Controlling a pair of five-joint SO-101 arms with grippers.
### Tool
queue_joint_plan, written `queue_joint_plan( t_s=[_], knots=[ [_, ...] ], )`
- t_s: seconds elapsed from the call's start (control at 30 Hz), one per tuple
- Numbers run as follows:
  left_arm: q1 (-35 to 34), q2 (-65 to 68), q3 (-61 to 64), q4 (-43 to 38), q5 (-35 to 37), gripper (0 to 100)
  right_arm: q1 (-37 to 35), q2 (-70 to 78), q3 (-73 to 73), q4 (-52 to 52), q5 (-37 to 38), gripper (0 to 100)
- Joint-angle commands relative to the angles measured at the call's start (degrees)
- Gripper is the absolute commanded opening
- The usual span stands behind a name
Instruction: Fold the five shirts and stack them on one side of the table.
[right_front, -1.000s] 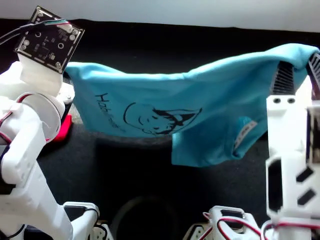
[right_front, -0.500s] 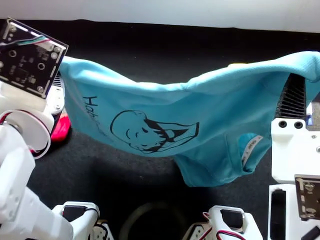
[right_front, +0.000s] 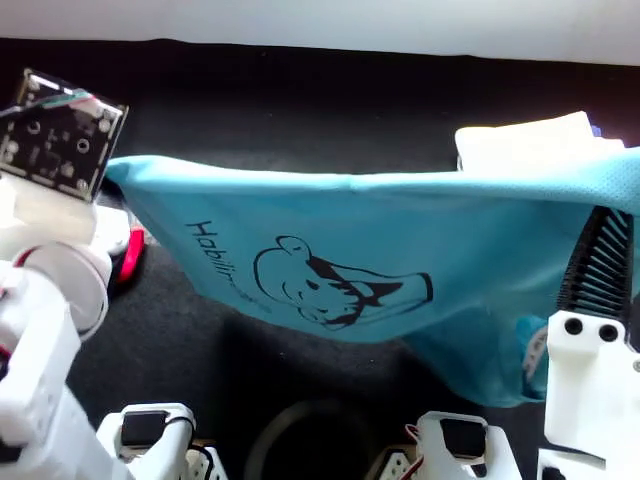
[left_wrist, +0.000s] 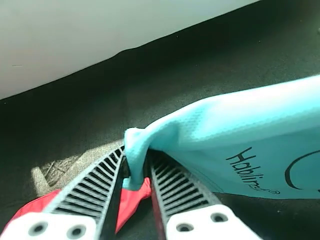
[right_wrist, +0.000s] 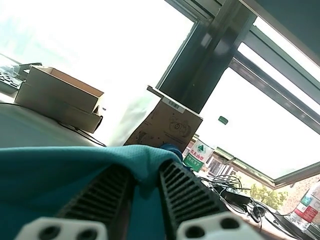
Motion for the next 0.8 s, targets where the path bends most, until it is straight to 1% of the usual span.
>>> queue_joint_plan(
  t_s=[0.0,0.1,0.3,0.5,0.63,0.77],
  knots=[
    [-1.4,-5.1,1.1,0.0,0.2,1,0.0,-0.1,-1.3,-0.1,0.6,0.6],
    [-1.5,-8.2,1.1,0.1,0.3,1,0.0,-1.2,-1.4,1.5,0.6,0.6],
    [-1.5,-13.0,1.1,0.1,0.4,1,0.0,-5.6,-0.8,1.5,0.6,0.6],
    [-1.5,-12.8,1.6,0.4,0.4,1,0.0,-4.8,-0.4,1.5,0.7,0.6],
    [-1.5,-9.8,7.8,0.1,0.2,1,-0.4,-1.0,5.3,1.0,0.6,0.6],
    [-1.5,-4.8,15.4,0.0,0.1,1,-2.1,3.6,15.2,-2.7,0.5,0.6]
  ],
)
